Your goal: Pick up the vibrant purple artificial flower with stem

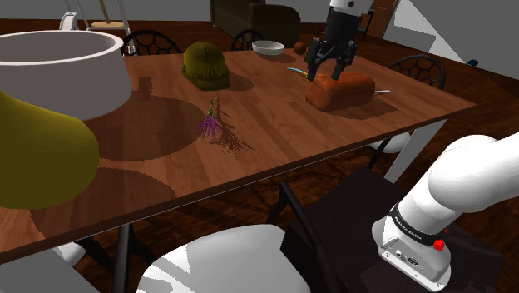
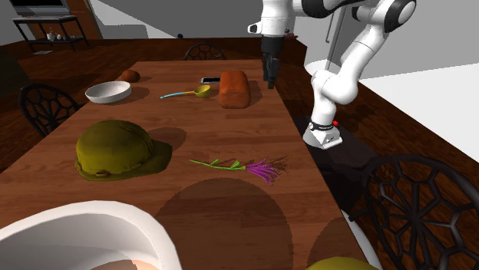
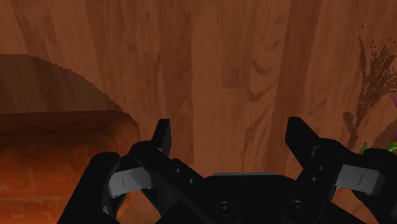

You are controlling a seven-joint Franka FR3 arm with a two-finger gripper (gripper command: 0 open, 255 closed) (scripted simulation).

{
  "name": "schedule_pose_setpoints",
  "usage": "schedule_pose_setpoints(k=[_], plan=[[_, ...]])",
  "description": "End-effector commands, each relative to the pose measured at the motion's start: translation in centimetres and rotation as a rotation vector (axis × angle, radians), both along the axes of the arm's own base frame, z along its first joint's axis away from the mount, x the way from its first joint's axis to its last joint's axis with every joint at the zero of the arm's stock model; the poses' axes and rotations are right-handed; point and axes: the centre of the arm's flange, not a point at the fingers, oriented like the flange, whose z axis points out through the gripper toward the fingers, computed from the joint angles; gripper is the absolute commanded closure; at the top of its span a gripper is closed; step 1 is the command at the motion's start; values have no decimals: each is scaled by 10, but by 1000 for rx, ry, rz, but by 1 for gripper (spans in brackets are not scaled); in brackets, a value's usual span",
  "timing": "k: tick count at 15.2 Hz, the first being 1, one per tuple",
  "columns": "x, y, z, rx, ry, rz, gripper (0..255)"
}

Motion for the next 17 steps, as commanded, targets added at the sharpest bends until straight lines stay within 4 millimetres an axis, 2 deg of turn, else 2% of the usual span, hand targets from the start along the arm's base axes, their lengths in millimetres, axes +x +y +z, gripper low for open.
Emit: schedule_pose_setpoints(k=[1, 17], plan=[[13, 22, -8, -1, 0, -13, 0], [144, 176, -71, -11, 0, -106, 0]])
